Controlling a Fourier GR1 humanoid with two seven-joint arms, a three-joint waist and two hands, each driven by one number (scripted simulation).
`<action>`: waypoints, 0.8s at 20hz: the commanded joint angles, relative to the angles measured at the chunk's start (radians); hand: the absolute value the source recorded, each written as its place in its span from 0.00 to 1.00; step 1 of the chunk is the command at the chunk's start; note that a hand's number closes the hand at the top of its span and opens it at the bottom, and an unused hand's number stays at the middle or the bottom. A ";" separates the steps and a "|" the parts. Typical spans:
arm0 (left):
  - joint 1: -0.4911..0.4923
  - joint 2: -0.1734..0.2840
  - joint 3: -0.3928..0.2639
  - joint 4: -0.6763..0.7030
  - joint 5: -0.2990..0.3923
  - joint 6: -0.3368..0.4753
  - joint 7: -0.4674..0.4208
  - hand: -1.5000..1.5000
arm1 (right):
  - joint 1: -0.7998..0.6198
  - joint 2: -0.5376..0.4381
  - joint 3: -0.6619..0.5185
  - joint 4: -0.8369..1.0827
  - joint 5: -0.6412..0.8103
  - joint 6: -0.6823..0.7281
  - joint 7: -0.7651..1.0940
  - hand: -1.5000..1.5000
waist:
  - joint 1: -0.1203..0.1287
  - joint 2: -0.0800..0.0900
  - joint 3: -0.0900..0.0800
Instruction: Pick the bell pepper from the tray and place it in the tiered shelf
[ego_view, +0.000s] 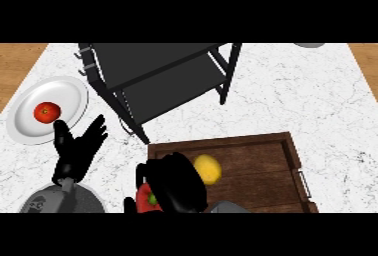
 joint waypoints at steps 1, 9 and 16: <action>-0.004 0.023 0.042 0.016 0.015 0.001 0.016 0.50 | -0.108 0.002 0.045 -0.198 -0.046 0.014 0.064 1.00 | -0.053 -0.007 -0.001; 0.036 0.012 0.052 -0.008 0.010 -0.005 -0.014 0.50 | -0.393 0.003 -0.197 -0.454 -0.148 0.145 0.430 1.00 | -0.060 -0.008 -0.002; 0.014 -0.013 0.036 -0.008 -0.020 0.004 -0.005 0.50 | -0.655 0.002 -0.422 -0.276 -0.259 0.128 0.496 1.00 | -0.059 -0.005 -0.002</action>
